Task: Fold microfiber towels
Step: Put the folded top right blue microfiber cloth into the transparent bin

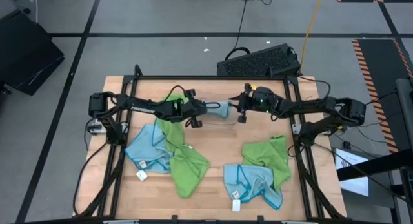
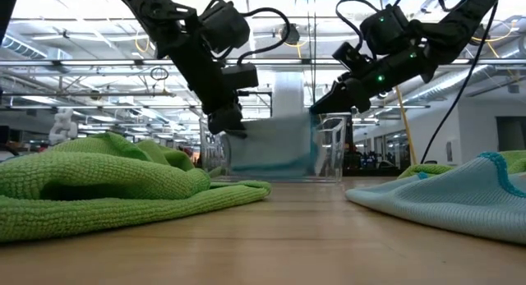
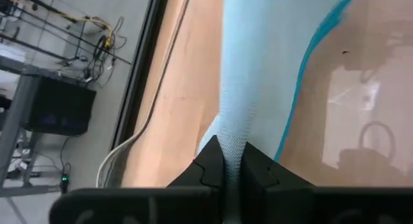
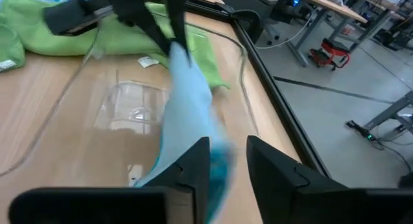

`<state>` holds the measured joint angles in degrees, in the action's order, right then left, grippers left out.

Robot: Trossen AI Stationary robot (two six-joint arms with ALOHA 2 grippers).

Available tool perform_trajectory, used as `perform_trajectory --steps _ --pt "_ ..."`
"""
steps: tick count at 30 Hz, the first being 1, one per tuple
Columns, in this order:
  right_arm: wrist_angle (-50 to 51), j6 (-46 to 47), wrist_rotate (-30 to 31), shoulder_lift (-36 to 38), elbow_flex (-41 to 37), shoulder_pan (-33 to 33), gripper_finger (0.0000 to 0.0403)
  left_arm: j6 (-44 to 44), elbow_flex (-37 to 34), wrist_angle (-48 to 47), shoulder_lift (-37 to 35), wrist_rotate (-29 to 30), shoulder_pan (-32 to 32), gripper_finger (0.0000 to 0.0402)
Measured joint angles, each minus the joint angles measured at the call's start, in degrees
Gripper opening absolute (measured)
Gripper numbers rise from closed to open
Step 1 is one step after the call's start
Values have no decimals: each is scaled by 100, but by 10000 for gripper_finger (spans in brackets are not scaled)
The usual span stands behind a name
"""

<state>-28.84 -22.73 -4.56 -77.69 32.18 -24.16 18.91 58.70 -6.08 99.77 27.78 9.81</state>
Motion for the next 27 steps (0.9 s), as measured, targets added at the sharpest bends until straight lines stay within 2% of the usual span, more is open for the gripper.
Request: perform_trajectory --steps 5,8,16,22,27 --pt "-111 269 -4 4 0 -119 116 -124 0 79 0 -138 -7 10" --pt "-86 818 40 77 34 -83 123 -213 0 223 0 -100 -5 14" --pt "1589 1419 609 68 869 806 165 -369 0 344 0 -146 33 10" --pt "1834 2314 580 68 1073 1169 195 -825 0 334 0 -237 83 18" --pt "1934 2788 592 68 1073 1266 204 -908 2 381 0 -240 80 9"
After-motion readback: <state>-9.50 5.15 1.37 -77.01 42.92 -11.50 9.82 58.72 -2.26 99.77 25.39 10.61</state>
